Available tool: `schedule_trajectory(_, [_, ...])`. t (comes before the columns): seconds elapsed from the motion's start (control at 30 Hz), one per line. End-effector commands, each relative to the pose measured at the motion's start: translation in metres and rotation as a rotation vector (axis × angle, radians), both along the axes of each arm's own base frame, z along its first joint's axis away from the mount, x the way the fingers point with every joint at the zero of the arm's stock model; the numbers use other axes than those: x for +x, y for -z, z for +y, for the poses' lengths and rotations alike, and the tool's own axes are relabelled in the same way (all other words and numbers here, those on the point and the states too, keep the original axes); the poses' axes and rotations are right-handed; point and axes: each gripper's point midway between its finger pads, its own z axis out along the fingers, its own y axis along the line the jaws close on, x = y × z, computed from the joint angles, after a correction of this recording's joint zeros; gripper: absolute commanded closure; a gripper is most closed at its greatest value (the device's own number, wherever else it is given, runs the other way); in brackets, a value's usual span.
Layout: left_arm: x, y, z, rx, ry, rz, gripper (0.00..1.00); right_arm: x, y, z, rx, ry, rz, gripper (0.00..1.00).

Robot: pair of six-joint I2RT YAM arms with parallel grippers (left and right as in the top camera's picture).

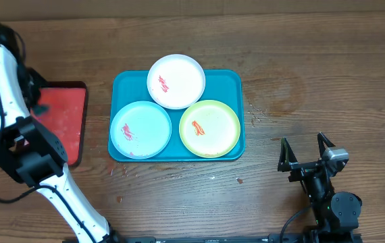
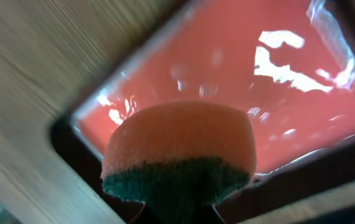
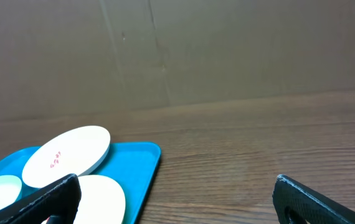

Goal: Clean dirty plates on tray and stack at the side
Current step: 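Lift the sponge and carry it to the light blue plate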

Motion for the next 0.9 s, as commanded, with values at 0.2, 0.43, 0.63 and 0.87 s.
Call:
schedule_trajectory(0.2, [0.003,0.025,0.009,0.187,-0.072,0.031,0.96,0.000,0.002,-0.001,-0.003,0.005,-0.004,0.00])
schedule_trajectory(0.43, [0.001,-0.007,0.002,0.224,-0.039,0.034,0.96,0.000,0.002,-0.001,-0.004,0.005,-0.004,0.00])
schedule_trajectory(0.63, [0.023,-0.097,-0.049,0.018,0.082,-0.246,0.96,0.000,0.002,-0.001,-0.004,0.005,-0.004,0.00])
schedule_trajectory(0.87, [0.039,-0.111,-0.155,-0.383,0.495,-0.372,0.96,0.000,0.002,-0.001,-0.004,0.005,-0.004,0.00])
